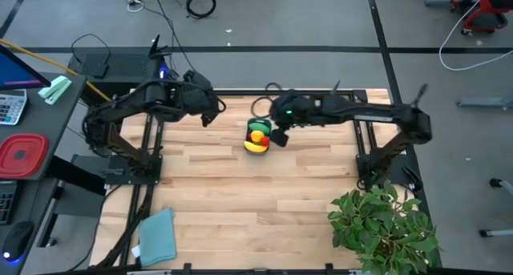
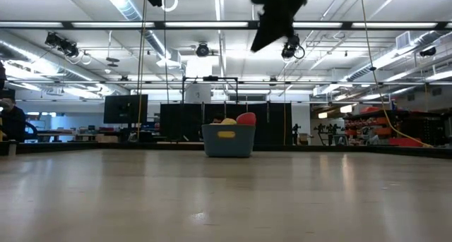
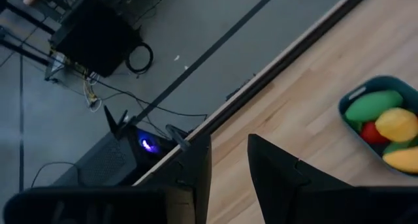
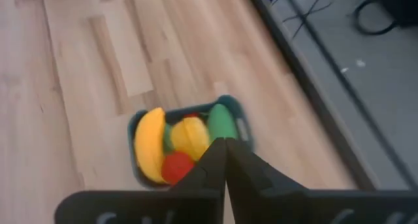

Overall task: Pick and placing Produce into tupperware
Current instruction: Return to Home Position

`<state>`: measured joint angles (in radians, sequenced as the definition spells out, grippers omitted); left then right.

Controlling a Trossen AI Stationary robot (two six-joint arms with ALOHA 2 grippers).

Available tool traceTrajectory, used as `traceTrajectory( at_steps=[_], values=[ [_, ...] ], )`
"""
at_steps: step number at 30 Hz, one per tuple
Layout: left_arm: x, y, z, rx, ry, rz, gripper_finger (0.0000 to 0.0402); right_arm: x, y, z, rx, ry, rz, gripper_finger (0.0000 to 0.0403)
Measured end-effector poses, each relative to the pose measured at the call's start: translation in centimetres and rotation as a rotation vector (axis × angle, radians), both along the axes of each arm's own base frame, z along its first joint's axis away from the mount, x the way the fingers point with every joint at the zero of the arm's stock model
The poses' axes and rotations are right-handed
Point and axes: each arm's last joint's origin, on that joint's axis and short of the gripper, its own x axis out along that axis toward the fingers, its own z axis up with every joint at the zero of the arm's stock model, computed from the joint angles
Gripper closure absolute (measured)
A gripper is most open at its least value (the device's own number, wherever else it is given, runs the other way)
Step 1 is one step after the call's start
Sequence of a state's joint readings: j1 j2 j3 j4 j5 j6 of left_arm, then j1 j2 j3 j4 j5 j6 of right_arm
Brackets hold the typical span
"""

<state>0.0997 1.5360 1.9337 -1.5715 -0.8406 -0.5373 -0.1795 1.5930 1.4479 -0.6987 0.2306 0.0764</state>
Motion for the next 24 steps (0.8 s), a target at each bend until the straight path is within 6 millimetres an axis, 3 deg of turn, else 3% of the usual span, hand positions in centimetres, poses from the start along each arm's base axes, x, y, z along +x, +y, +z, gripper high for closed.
traceTrajectory(
  at_steps=[8,15,18,24],
  values=[
    [0.4,-2.3,-0.3,0.008,0.084,-0.160,0.0294,-6.3,3.0,6.9,-0.036,-0.195,0.024,0.0387],
    [-0.8,-4.9,0.3,-0.137,0.064,-0.362,0.0294,-13.3,5.2,9.9,0.034,-0.244,0.033,0.0387],
    [-3.4,-5.6,1.8,-0.148,-0.044,-0.375,0.0294,-16.1,5.8,10.4,0.061,-0.242,0.023,0.0387],
    [-12.6,-5.0,5.4,-0.178,-0.407,-0.316,0.0294,-20.4,6.4,11.1,0.053,-0.315,-0.026,0.0387]
  ],
)
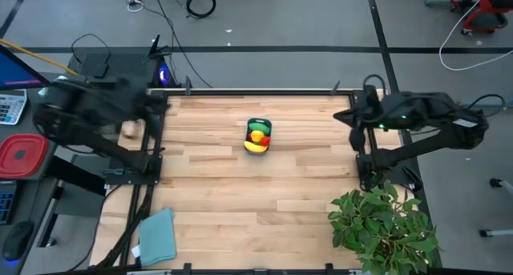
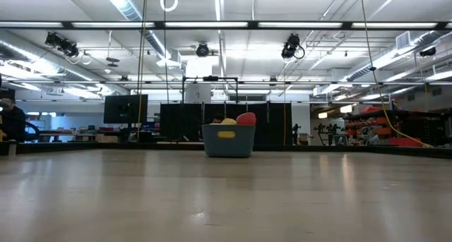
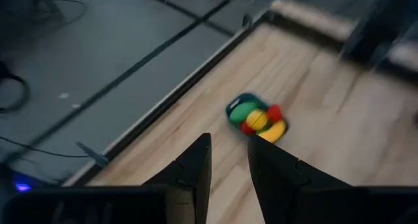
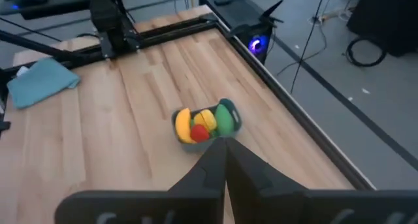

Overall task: Pick and placing Produce into tupperware
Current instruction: Return to Home Position

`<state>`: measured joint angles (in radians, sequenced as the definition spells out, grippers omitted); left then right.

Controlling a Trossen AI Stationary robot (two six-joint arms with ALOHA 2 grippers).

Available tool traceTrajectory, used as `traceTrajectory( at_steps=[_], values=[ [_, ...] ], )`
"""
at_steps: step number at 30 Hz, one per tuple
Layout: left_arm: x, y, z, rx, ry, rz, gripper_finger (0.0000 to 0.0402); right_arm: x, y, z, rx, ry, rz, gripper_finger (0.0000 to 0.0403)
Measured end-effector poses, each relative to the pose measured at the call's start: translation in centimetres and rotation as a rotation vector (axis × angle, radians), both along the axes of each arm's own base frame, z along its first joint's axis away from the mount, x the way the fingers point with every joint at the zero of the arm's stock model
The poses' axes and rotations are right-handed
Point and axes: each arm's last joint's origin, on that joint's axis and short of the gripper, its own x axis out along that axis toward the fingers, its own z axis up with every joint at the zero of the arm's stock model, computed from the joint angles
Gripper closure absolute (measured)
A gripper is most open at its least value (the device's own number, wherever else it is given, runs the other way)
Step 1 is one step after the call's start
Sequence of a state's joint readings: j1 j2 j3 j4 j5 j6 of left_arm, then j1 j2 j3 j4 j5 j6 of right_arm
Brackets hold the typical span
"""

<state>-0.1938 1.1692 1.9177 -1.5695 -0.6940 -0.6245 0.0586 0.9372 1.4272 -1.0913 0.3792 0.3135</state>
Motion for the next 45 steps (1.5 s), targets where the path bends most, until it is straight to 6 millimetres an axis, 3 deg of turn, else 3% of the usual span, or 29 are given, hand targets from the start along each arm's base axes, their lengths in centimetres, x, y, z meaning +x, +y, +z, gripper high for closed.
traceTrajectory(
  at_steps=[4,6,9,15,20,28,32,38,45],
  values=[
    [-5.7,0.9,-0.9,-0.084,-0.133,0.028,0.0294,-1.2,0.5,-1.6,-0.003,-0.045,0.039,0.0387],
    [-7.7,1.4,-2.7,-0.124,-0.160,0.062,0.0294,-1.4,0.7,-3.4,0.005,-0.058,0.056,0.0387],
    [-8.9,1.8,-6.9,-0.158,-0.160,0.151,0.0294,-1.2,1.0,-6.9,0.024,-0.095,0.070,0.0387],
    [-6.6,1.2,-15.7,-0.161,-0.258,0.125,0.0294,-0.8,1.3,-12.9,0.055,-0.231,0.104,0.0387],
    [-4.0,0.6,-20.0,-0.068,-0.394,-0.005,0.0294,-0.8,1.4,-16.3,0.080,-0.351,0.140,0.0387],
    [-2.5,0.0,-24.9,-0.044,-0.543,-0.138,0.0294,-1.0,1.4,-22.0,0.127,-0.421,0.160,0.0387],
    [-2.3,-0.1,-27.0,-0.043,-0.623,-0.169,0.0294,-1.2,1.4,-23.8,0.130,-0.481,0.165,0.0387],
    [-2.0,-0.2,-29.5,-0.005,-0.727,-0.222,0.0294,-1.4,1.4,-25.1,0.103,-0.548,0.178,0.0387],
    [-1.9,-0.3,-31.4,0.012,-0.704,-0.227,0.0294,-1.6,1.3,-25.5,0.077,-0.547,0.187,0.0387]
  ],
)
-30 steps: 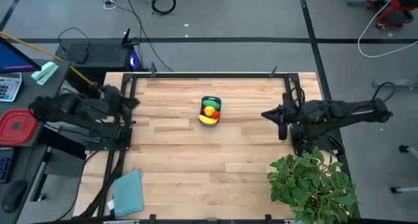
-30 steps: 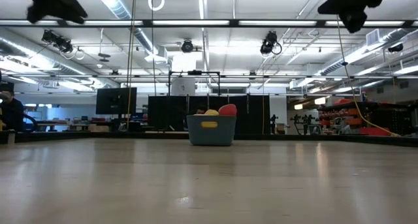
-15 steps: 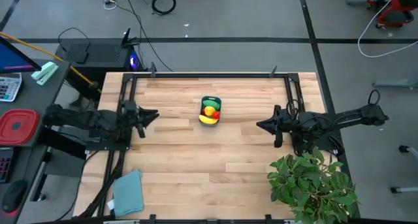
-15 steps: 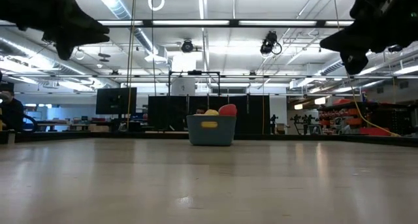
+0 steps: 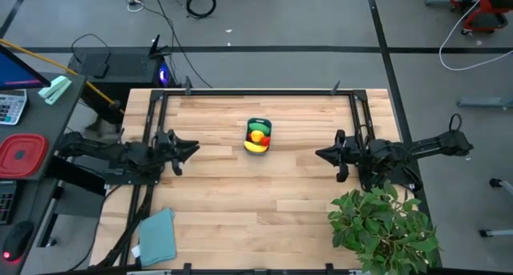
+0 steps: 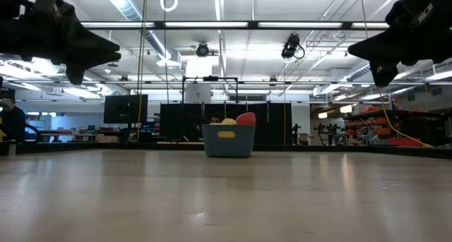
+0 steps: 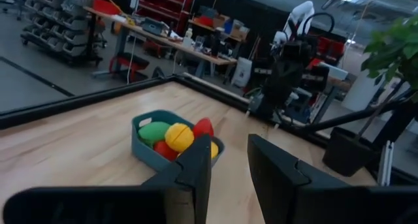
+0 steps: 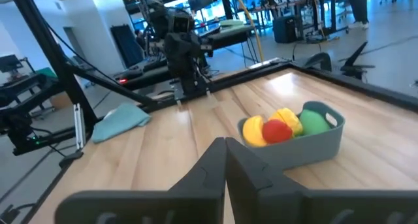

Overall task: Pick and placing Produce into tupperware
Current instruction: Return to Home Position

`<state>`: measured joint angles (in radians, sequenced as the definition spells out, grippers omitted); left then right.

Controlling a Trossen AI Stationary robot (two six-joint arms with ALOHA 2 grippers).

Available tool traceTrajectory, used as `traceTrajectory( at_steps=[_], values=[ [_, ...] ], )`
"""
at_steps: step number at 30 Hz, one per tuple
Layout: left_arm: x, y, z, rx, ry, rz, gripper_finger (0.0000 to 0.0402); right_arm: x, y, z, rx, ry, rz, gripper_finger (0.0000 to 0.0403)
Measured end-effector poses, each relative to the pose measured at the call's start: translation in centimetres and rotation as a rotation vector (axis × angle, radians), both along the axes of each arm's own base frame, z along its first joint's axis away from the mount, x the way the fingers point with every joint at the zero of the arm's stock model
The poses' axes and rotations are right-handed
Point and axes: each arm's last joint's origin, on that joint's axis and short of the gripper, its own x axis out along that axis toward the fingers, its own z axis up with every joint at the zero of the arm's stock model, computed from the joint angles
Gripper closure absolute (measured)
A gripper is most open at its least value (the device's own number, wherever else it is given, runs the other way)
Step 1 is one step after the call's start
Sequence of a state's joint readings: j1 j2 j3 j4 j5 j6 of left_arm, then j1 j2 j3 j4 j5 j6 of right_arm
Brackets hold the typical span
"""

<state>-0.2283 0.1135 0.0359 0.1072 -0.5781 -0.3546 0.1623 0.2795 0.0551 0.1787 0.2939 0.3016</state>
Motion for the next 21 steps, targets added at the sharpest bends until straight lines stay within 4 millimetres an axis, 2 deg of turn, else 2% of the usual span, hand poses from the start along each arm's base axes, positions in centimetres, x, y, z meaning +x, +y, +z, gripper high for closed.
traceTrajectory(
  at_steps=[9,21],
  values=[
    [0.18,-0.06,-1.15,-0.059,0.028,-0.006,0.0294,-0.33,-0.11,-0.21,-0.023,0.023,-0.017,0.0387],
    [0.17,-0.04,-1.14,0.100,0.082,-0.004,0.0294,-0.39,-0.16,-0.59,-0.044,0.064,-0.030,0.0387]
  ],
)
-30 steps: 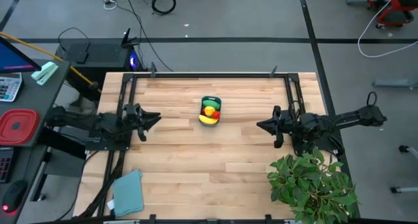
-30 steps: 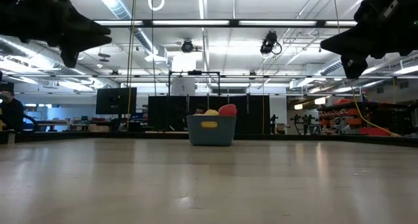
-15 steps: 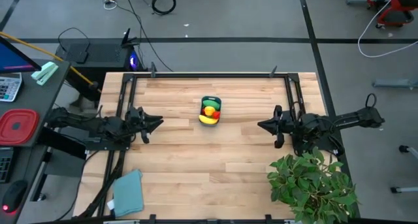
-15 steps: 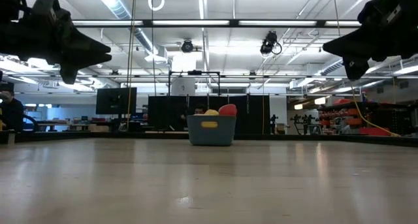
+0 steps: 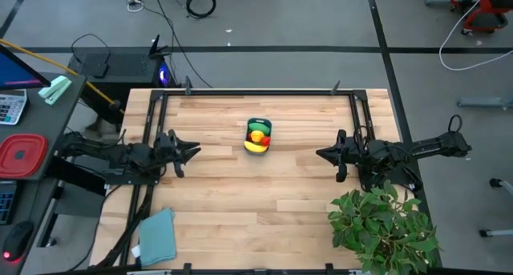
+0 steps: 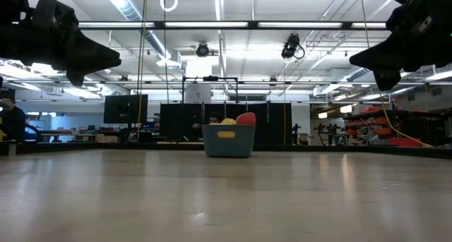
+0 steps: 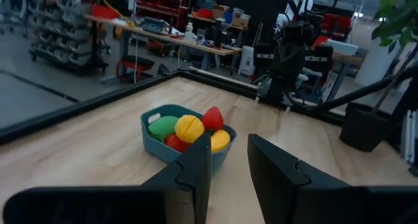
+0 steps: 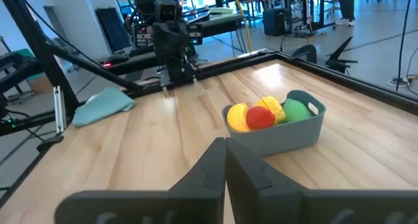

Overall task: Pick and placing Produce into tupperware
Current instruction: Return to Home Position

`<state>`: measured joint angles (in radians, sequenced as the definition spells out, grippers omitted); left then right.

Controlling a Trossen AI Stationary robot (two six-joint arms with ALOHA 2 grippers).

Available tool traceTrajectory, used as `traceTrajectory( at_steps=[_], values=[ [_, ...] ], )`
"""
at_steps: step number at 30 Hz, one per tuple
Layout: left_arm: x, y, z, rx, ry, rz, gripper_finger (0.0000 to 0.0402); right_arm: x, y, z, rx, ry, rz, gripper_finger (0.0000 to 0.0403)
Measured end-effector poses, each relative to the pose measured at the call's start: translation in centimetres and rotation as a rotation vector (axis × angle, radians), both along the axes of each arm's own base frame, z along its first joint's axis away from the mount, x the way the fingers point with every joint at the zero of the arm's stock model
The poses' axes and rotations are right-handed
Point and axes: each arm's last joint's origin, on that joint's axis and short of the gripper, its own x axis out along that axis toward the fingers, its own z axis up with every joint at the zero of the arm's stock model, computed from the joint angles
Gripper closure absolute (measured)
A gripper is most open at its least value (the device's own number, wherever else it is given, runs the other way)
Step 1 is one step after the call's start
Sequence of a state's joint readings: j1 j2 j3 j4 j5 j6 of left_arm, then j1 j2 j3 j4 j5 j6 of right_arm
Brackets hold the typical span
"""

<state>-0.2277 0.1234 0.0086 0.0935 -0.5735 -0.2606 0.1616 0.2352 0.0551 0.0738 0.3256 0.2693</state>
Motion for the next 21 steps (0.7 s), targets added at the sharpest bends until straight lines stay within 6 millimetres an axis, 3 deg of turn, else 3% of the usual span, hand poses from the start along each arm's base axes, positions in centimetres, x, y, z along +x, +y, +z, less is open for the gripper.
traceTrajectory(
  at_steps=[21],
  values=[
    [0.01,0.00,0.03,0.034,0.007,0.000,0.0294,-0.05,0.00,0.01,0.069,-0.013,-0.005,0.0386]
  ],
)
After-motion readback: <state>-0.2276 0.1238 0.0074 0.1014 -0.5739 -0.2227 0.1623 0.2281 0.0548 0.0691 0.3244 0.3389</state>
